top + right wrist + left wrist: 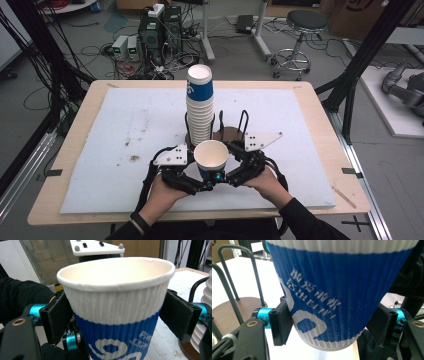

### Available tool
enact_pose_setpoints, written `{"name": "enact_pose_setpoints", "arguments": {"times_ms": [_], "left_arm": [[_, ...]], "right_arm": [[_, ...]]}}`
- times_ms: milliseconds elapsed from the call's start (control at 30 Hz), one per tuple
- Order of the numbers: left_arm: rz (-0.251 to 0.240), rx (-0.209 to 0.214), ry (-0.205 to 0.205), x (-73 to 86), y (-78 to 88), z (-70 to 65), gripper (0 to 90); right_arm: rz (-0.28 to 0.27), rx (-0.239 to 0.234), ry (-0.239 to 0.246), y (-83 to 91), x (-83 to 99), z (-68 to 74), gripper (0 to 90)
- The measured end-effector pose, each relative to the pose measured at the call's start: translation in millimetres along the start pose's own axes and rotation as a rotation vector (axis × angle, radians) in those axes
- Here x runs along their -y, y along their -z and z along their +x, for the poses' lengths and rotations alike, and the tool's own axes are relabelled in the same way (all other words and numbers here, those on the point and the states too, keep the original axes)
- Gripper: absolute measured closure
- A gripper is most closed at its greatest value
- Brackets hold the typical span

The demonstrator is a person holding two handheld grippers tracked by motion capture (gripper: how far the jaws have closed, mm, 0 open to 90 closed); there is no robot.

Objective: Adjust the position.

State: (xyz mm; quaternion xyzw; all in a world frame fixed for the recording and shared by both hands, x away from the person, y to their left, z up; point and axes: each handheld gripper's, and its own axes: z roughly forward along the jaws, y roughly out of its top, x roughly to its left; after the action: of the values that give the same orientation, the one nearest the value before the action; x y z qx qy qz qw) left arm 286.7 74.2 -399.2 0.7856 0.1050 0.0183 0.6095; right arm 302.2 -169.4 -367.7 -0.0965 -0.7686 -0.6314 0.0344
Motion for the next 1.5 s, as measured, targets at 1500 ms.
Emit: {"name": "enact_pose_setpoints", "arguments": {"times_ms": [1500], "left_arm": [[-0.056, -0.135, 0.002, -0.9, 46.1, 10.3, 14.7]], "right_arm": [[-0.037, 0.120, 0.035, 26.9, -3.3, -10.6, 22.6]]}}
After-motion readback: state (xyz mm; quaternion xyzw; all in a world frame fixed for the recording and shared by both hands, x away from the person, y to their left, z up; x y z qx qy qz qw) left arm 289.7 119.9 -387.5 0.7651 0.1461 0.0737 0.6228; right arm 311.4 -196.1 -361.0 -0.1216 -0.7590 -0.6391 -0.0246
